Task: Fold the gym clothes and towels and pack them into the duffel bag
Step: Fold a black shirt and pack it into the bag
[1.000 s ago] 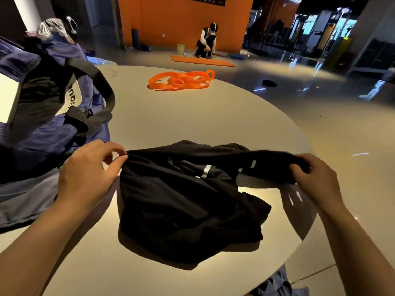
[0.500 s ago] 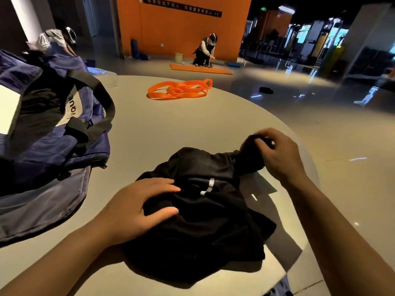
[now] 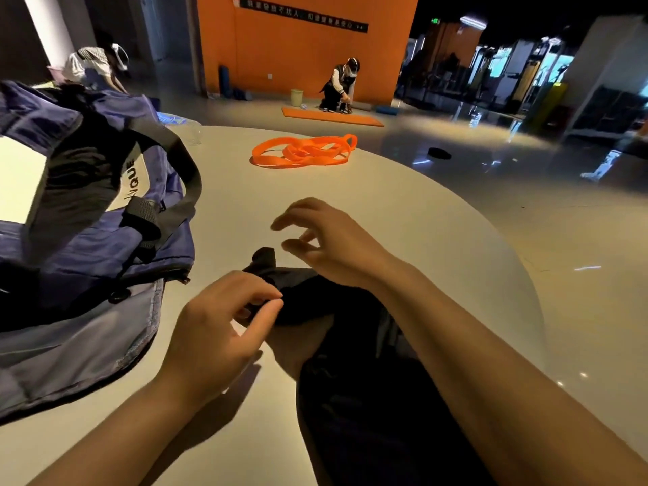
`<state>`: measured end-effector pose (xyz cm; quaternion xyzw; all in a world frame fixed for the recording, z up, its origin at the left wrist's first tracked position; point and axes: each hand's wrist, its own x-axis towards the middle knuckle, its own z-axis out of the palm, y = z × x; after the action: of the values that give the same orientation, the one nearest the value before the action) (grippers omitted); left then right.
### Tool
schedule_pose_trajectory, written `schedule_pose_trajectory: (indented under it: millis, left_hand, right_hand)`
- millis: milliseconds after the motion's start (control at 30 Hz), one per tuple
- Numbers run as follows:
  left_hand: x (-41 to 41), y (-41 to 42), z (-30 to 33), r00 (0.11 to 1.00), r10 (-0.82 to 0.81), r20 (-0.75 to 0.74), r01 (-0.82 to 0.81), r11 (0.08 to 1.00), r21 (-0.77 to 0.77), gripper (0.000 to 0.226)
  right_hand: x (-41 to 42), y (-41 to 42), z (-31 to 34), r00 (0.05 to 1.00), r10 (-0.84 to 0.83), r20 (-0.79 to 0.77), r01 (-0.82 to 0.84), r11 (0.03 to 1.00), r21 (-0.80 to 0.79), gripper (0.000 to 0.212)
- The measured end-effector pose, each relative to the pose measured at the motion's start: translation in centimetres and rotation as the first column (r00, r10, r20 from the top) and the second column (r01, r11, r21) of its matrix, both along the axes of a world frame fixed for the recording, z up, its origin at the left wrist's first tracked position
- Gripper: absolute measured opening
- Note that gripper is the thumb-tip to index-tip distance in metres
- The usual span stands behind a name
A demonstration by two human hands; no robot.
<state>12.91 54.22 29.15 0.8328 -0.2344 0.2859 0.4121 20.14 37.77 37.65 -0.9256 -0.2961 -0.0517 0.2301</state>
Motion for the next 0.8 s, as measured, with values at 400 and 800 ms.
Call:
schedule_pose_trajectory:
  millis: [400,800]
  left_hand:
    - [0.8,-0.4,-1.6,0.921,0.222,-0.319,-0.026,0.855,0.518,0.087]
    - [1.3,3.7,1.8,0.889,0.457,0.040,-0.419,0.773,0.475,0.038]
  right_hand:
    - [-10.4,-13.4,-7.3,0.826,-0.557,-0.091,0.547,0.829,-0.115,0.034]
    - [-7.1,-15.0,-7.1,0.813,-0.582,-0.003,0.566,0.790,0.236,0.023]
